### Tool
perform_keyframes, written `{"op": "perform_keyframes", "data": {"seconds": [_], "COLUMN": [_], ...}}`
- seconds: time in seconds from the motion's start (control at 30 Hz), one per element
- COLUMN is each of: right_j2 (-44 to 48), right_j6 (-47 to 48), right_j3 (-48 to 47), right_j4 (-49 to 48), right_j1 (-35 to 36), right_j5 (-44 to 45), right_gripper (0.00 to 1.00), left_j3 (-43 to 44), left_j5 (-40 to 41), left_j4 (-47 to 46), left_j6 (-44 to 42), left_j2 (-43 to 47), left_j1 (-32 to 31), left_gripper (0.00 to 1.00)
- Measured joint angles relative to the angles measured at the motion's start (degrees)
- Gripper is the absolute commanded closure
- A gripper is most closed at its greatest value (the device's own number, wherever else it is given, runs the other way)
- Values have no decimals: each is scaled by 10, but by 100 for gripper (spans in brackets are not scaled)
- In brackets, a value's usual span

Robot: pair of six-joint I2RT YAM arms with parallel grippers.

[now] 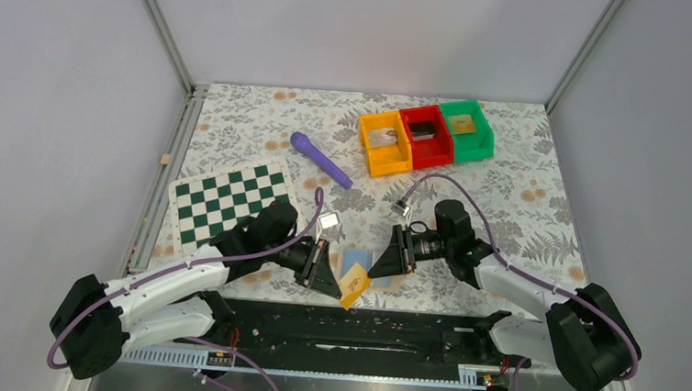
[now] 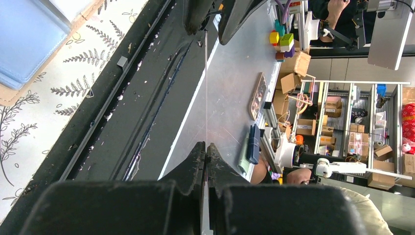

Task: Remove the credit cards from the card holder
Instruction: Remove the credit card from the card holder.

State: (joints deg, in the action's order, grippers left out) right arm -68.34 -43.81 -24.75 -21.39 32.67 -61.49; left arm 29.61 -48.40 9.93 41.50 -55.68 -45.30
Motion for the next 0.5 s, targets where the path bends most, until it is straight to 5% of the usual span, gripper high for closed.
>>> {"op": "perform_keyframes", "data": {"seconds": [0.17, 0.43, 0.5], "right_j2": [7, 15, 16], "right_j6": [-27, -65, -68], "right_j3": [31, 53, 53], "right_j4": [-51, -114, -119], "right_j1": [0, 0, 0], "right_j5": [-9, -12, -13], "right_gripper": [68, 100, 100], "left_j3": [7, 7, 7], "left_j5": [1, 0, 0], "left_j4": [5, 5, 6], "left_j6": [-1, -1, 0], "left_j2": [0, -3, -7], "left_j1": [0, 0, 1], "left_gripper": [100, 100, 100]}}
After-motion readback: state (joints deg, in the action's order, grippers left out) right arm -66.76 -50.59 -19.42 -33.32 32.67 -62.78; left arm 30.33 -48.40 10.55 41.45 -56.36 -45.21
